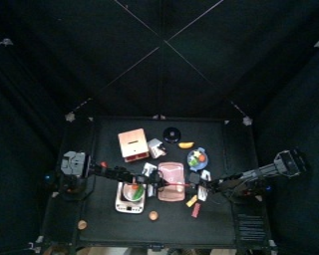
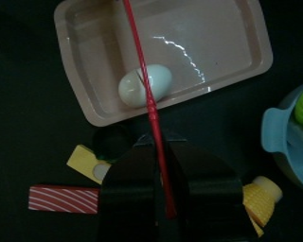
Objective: Cut egg
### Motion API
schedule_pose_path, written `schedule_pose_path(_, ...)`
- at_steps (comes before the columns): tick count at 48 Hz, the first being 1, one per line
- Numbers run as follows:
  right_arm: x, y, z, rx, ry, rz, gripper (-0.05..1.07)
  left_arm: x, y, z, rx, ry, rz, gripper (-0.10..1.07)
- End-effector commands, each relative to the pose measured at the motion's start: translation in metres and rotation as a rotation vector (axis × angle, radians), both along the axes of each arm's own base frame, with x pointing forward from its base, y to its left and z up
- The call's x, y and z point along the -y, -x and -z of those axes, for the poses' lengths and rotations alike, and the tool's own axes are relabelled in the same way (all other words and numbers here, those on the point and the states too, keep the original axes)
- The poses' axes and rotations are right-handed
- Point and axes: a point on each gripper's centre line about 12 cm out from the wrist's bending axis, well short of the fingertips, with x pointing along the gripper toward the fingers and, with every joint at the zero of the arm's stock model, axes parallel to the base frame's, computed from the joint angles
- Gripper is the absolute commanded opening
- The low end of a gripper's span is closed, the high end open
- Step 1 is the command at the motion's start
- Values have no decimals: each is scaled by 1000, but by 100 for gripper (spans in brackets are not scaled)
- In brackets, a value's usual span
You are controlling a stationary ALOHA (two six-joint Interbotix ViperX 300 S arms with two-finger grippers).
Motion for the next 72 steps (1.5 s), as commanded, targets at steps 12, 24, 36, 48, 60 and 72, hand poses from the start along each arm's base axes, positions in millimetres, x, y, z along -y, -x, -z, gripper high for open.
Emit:
schedule_pose_path(12,5,2,5,-28,-1,35,33,2,-9,-7,23,1,5,38)
schedule_pose_path(24,6,1,16,-76,10,40,33,6,-9,-3,14,4,12,38)
schedule_pose_path(36,5,0,17,-79,10,39,33,6,-8,-4,15,4,12,38)
schedule_pose_path(48,5,-2,5,-52,15,46,33,7,-6,-18,43,1,16,38)
schedule_pose_path(60,4,1,7,-60,2,51,33,8,-5,-12,27,3,17,38)
schedule_pose_path(72,0,3,11,-74,-14,50,33,12,-4,-9,15,4,26,38)
